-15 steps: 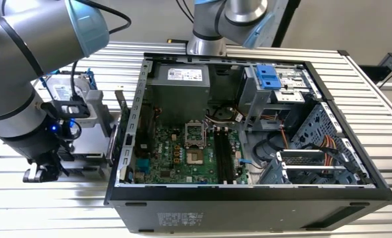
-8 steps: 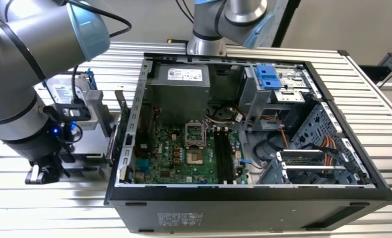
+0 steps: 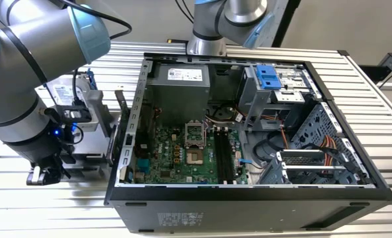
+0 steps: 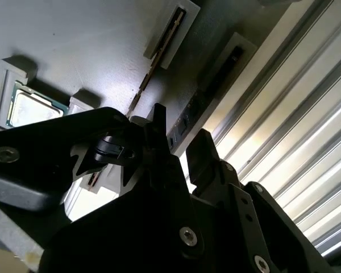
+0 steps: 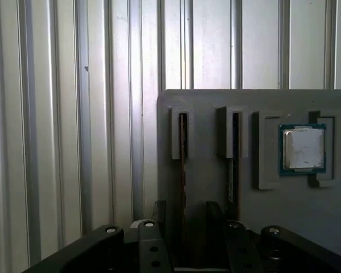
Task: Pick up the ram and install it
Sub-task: 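Pick up the ram and move it above insertion slot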
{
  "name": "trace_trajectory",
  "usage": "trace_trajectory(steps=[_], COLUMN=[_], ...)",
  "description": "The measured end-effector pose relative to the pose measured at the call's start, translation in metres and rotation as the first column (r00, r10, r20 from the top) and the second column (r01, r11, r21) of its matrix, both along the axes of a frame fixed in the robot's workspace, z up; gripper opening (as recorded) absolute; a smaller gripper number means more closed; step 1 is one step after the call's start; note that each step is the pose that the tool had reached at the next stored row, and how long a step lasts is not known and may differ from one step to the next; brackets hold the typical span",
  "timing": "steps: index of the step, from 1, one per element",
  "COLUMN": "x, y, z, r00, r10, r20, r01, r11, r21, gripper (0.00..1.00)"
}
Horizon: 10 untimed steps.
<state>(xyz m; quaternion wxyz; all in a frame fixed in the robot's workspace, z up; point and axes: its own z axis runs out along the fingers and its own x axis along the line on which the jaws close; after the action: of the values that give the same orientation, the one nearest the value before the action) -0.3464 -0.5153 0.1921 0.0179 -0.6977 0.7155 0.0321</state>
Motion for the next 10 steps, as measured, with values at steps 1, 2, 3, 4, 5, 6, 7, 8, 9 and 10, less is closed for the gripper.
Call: trace_trajectory(steps=[1,2,3,4,5,6,7,8,9,10], x=[0.0000,0.0000,0.0000,0.0000,0.0000,0.0000,0.0000,0.0000,0.0000,0.0000], y=[0.0000,0.0000,0.0000,0.0000,0.0000,0.0000,0.0000,0.0000,0.0000,0.0000], z=[-0.0002,-0.0002,-0.0003,-0.0003,-0.0004,-0.0004,-0.0004,-0.0004,-0.0005,-0.0005], r00=[1.0000,1.0000,1.0000,1.0000,1.0000,1.0000,1.0000,1.0000,1.0000,1.0000], r10=[0.000,0.000,0.000,0.000,0.000,0.000,0.000,0.000,0.000,0.000], r20=[0.0000,0.0000,0.0000,0.0000,0.0000,0.0000,0.0000,0.0000,0.0000,0.0000], r01=[0.000,0.000,0.000,0.000,0.000,0.000,0.000,0.000,0.000,0.000], r11=[1.0000,1.0000,1.0000,1.0000,1.0000,1.0000,1.0000,1.0000,1.0000,1.0000], r21=[0.0000,0.0000,0.0000,0.0000,0.0000,0.0000,0.0000,0.0000,0.0000,0.0000], gripper=[1.00,1.00,1.00,1.00,1.00,1.00,1.00,1.00,1.00,1.00])
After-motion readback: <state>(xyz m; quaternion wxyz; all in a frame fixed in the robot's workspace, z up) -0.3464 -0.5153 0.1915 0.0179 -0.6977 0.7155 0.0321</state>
